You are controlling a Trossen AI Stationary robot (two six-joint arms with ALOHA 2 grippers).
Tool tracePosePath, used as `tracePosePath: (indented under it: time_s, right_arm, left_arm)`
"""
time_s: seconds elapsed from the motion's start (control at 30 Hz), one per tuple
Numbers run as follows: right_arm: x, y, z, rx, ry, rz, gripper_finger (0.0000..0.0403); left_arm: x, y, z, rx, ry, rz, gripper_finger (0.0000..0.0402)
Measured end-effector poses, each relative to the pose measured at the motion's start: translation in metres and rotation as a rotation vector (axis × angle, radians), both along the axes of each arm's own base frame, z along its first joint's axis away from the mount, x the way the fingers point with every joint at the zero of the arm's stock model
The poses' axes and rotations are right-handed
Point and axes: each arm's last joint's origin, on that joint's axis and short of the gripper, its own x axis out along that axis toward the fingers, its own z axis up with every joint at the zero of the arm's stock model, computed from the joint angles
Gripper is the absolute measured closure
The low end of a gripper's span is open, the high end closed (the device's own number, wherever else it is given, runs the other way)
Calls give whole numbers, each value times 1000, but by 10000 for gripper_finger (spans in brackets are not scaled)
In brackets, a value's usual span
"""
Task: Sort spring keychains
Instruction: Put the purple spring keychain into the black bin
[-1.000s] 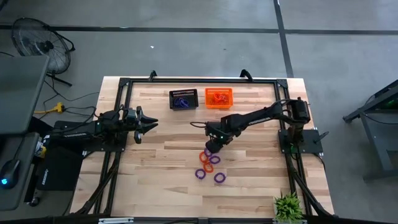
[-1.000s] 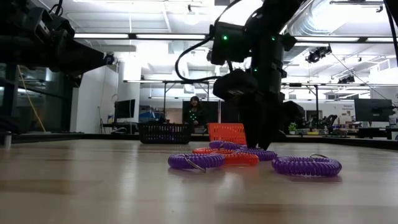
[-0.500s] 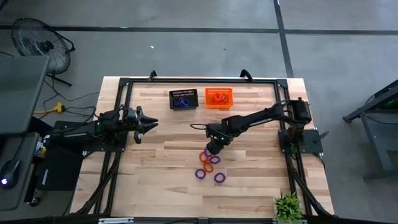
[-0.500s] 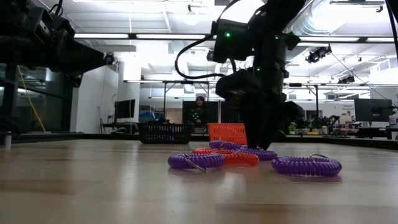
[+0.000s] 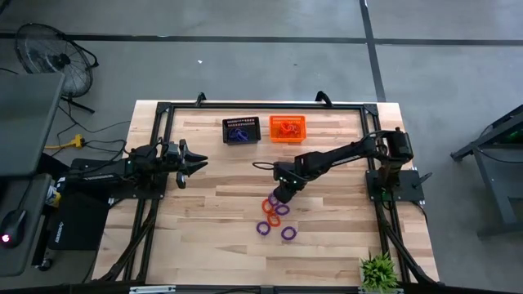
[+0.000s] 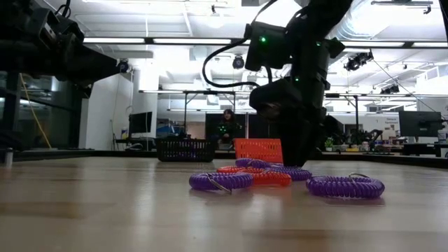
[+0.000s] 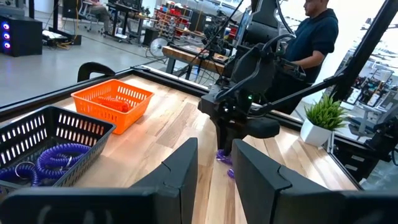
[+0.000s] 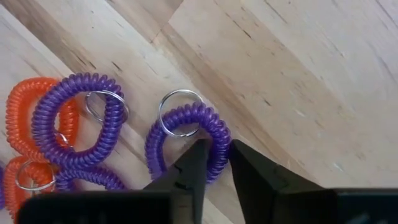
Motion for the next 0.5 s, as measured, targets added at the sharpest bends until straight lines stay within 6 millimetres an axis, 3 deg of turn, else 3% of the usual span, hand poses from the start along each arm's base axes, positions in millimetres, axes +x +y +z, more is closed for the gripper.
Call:
tracePosePath:
  time_s: [0.23, 0.5]
  right_arm:
    - [1, 0, 1, 15, -22, 10, 391]
    - [0, -6, 12, 12, -62, -5, 387]
  left_arm:
    - [0, 0, 0, 0, 0, 0, 302]
    - [0, 0, 0, 0, 0, 0, 302]
